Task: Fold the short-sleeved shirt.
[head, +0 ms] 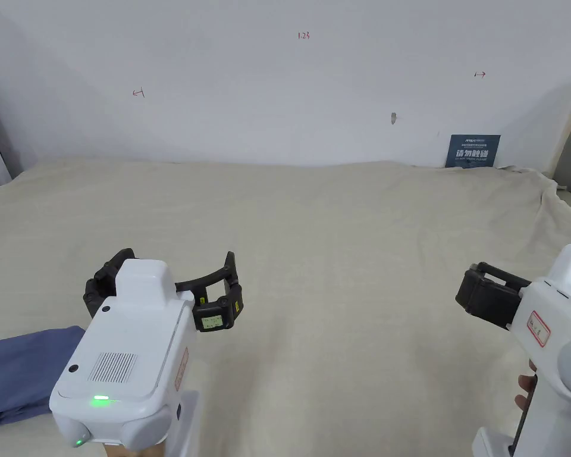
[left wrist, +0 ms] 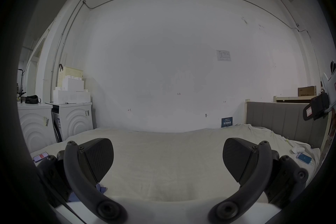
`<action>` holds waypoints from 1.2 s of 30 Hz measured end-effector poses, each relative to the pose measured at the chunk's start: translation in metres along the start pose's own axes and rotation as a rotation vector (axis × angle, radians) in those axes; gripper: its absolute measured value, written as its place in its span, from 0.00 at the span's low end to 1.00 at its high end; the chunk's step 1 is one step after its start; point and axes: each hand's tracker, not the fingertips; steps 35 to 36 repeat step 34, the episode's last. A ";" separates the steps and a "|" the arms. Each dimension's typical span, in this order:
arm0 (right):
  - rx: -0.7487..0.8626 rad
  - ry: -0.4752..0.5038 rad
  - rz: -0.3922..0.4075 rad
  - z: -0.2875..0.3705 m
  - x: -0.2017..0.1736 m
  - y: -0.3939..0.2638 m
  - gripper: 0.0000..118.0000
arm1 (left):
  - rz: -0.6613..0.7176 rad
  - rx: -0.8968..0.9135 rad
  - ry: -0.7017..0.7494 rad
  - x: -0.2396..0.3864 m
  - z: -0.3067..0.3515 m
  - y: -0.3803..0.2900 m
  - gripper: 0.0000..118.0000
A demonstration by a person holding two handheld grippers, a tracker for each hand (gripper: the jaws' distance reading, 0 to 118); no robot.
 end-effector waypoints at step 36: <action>0.404 0.146 0.177 0.007 0.003 -0.023 1.00 | -0.002 0.030 0.019 0.001 0.000 -0.002 1.00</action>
